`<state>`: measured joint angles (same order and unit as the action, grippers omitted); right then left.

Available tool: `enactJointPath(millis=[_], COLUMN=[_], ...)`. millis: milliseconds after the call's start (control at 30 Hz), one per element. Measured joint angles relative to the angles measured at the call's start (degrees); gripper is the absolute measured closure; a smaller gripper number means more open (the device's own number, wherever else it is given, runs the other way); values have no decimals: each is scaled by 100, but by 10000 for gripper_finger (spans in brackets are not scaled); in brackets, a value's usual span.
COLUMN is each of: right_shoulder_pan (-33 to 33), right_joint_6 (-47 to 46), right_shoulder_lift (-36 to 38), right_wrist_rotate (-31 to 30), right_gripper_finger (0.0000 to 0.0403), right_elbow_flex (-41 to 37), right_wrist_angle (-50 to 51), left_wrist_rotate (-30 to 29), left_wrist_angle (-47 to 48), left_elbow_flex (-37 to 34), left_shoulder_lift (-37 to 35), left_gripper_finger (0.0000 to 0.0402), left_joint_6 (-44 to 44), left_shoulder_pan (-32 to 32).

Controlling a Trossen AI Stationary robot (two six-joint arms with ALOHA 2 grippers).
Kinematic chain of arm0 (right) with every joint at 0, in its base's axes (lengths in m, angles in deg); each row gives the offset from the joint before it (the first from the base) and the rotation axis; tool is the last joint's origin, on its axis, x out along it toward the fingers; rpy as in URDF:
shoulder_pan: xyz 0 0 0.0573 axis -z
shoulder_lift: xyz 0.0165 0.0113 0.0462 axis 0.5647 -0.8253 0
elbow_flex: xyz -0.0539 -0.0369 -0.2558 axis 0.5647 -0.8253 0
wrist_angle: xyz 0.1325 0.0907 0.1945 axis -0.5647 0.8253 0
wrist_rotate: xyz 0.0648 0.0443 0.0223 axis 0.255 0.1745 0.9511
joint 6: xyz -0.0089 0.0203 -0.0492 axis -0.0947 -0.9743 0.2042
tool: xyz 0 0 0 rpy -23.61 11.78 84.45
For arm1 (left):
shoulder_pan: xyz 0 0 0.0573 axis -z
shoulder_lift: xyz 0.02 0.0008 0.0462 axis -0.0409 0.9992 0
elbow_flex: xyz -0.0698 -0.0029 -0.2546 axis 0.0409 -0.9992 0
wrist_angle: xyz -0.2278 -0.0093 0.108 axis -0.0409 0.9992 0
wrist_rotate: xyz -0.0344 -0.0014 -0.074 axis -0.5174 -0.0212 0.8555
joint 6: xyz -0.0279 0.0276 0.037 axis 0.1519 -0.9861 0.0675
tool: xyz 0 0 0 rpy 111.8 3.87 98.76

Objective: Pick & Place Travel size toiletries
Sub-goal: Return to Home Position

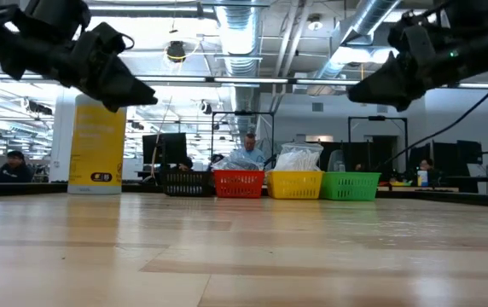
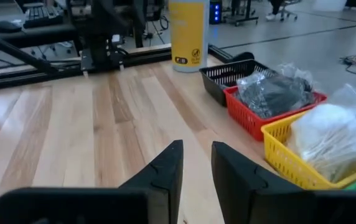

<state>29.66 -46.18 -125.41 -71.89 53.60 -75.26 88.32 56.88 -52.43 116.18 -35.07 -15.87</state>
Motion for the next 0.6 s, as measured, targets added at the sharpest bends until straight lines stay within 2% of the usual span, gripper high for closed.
enactJointPath(millis=[200, 533, 600], right_shoulder_pan=[210, -14, -104], right_joint_6=[79, -106, -105], right_shoulder_lift=[530, 1524, 1653], right_wrist_rotate=[374, 363, 191], right_gripper_finger=[327, 327, 327], right_elbow_flex=[-249, -883, -967], right_wrist_angle=[17, 82, 117], left_wrist_rotate=[0, 214, 213], left_wrist_angle=[-52, -78, -82], left_elbow_flex=[-281, -796, -885], left_shoulder_lift=[-364, -1360, -1562], left_gripper_finger=[259, 257, 257], left_joint_6=[23, 174, 174], left_shoulder_pan=[0, 183, 260])
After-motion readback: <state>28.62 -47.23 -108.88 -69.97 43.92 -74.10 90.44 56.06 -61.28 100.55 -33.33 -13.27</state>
